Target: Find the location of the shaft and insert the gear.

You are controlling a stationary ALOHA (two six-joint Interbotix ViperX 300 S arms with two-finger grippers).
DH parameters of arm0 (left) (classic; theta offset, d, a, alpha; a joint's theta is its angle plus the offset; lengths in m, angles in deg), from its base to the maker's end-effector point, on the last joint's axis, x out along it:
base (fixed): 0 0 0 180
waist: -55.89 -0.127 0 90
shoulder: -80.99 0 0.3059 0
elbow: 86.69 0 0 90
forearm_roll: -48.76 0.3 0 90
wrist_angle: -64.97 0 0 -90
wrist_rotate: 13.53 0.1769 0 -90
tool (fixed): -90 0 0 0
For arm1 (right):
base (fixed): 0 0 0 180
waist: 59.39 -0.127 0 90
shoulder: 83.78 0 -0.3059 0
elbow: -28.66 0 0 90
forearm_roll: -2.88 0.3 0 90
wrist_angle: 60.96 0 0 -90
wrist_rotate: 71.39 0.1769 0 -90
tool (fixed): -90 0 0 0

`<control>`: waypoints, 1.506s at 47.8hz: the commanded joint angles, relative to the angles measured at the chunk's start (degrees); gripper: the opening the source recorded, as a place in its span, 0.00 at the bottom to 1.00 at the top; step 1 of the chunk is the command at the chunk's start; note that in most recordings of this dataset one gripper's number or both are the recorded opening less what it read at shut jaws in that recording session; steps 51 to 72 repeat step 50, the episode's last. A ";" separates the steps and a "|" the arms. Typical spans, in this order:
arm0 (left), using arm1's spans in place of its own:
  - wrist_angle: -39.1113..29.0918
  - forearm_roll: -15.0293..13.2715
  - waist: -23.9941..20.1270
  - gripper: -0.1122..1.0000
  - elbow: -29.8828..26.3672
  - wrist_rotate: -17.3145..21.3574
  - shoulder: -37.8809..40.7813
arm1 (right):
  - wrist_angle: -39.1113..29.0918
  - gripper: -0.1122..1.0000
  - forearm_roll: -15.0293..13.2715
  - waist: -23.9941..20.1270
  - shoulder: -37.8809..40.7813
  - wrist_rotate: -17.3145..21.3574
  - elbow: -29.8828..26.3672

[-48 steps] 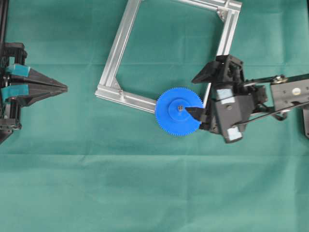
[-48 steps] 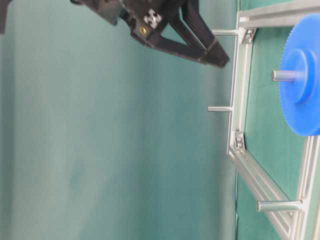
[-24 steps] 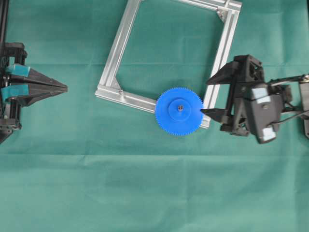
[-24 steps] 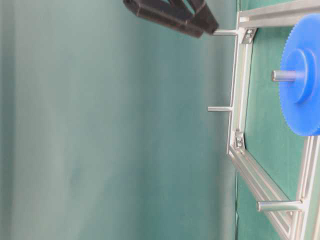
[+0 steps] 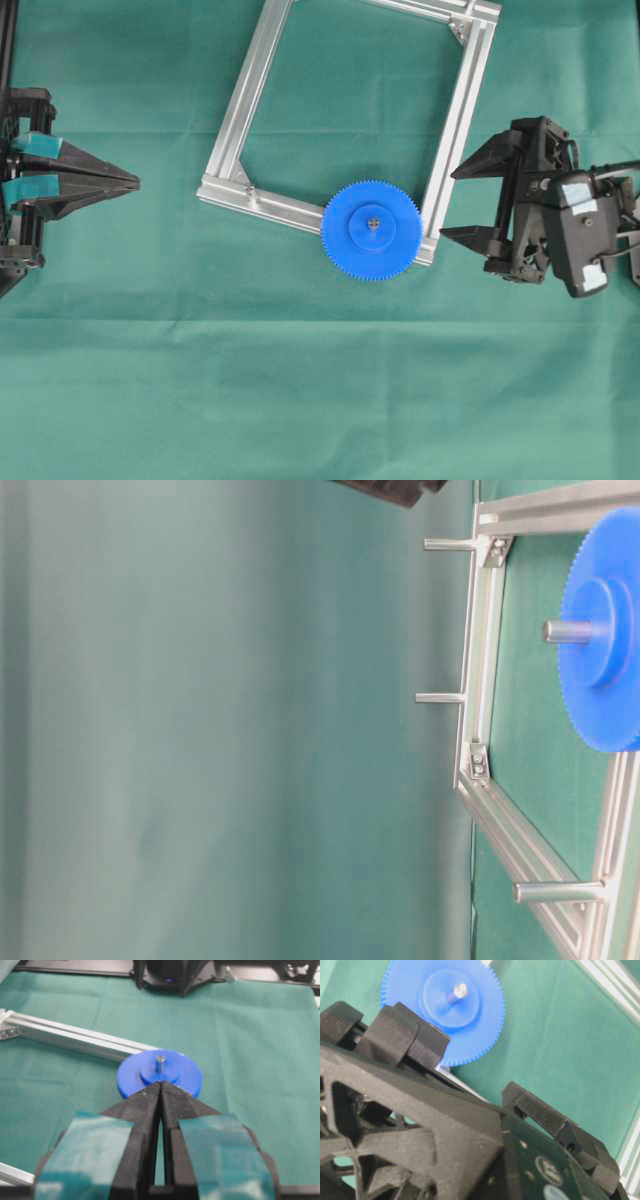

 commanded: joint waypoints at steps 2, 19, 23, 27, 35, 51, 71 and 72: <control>0.26 -0.09 0.00 0.11 -0.88 -0.09 0.44 | 0.44 0.84 0.09 -0.18 -1.32 0.09 -0.09; 0.26 -0.09 -0.09 0.11 -0.88 -0.09 0.53 | 1.05 0.84 0.09 -0.26 -2.90 0.09 1.85; 0.26 -0.09 -0.09 0.11 -0.88 -0.09 0.53 | 1.41 0.84 0.00 -0.26 -3.16 0.09 2.37; 0.26 -0.09 -0.09 0.11 -0.88 -0.09 0.53 | 1.93 0.84 0.09 -0.26 -3.25 0.09 2.81; 0.26 -0.09 -0.09 0.11 -0.79 -0.09 0.53 | 2.46 0.84 0.09 -0.26 -3.34 0.09 3.08; 0.26 -0.09 -0.09 0.11 -0.79 -0.09 0.53 | 2.37 0.84 0.09 -0.53 -3.34 0.09 3.43; 0.26 -0.09 -0.09 0.11 -0.79 -0.09 0.53 | 2.37 0.84 0.09 -0.53 -3.34 0.09 3.43; 0.26 -0.09 -0.09 0.11 -0.79 -0.09 0.53 | 2.37 0.84 0.09 -0.53 -3.34 0.09 3.43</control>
